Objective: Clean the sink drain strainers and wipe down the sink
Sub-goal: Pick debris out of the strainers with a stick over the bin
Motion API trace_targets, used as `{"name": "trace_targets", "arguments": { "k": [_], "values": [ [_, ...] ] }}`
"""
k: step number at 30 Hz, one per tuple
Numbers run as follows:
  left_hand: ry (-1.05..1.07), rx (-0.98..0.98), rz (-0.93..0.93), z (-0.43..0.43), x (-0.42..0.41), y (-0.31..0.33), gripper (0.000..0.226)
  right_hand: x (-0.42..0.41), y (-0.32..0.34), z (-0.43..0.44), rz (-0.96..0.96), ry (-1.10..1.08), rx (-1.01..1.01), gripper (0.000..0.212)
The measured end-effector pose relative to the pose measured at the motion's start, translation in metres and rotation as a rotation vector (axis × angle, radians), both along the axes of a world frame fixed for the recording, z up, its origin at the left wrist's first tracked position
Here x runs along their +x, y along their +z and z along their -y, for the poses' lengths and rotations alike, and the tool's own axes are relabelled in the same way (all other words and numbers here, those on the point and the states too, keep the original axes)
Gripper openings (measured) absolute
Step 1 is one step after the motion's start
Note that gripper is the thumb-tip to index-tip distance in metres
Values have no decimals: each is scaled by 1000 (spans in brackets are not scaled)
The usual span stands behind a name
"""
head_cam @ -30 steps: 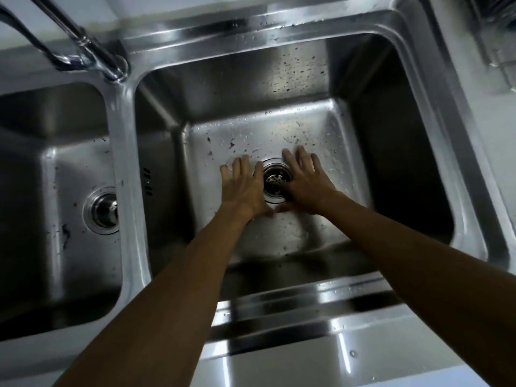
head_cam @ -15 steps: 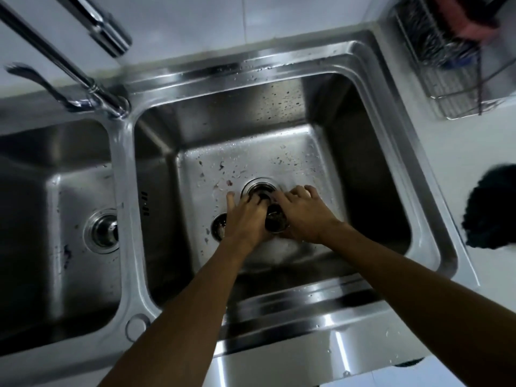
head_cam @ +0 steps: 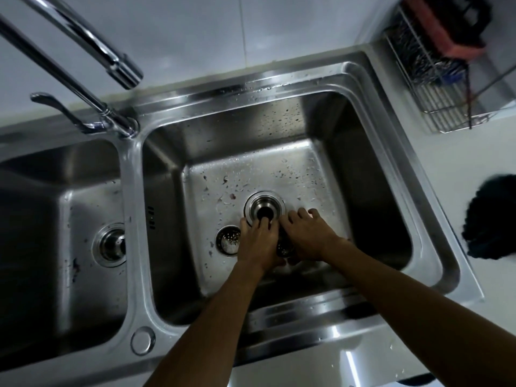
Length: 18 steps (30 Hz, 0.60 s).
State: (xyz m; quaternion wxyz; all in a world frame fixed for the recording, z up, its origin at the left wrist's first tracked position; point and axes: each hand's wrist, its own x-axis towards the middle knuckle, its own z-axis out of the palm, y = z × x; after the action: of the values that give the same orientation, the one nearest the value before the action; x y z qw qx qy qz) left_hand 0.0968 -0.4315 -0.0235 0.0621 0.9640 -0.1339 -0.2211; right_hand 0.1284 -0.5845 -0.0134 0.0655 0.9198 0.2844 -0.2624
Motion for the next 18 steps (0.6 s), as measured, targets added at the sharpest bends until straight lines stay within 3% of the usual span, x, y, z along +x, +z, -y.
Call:
{"name": "trace_targets", "arguments": {
  "k": [10, 18],
  "values": [
    [8, -46, 7, -5, -7, 3, 99, -6, 4, -2, 33, -49, 8, 93],
    [40, -120, 45, -18, -15, 22, 92, -20, 30, -6, 119, -113, 12, 99]
  ]
}}
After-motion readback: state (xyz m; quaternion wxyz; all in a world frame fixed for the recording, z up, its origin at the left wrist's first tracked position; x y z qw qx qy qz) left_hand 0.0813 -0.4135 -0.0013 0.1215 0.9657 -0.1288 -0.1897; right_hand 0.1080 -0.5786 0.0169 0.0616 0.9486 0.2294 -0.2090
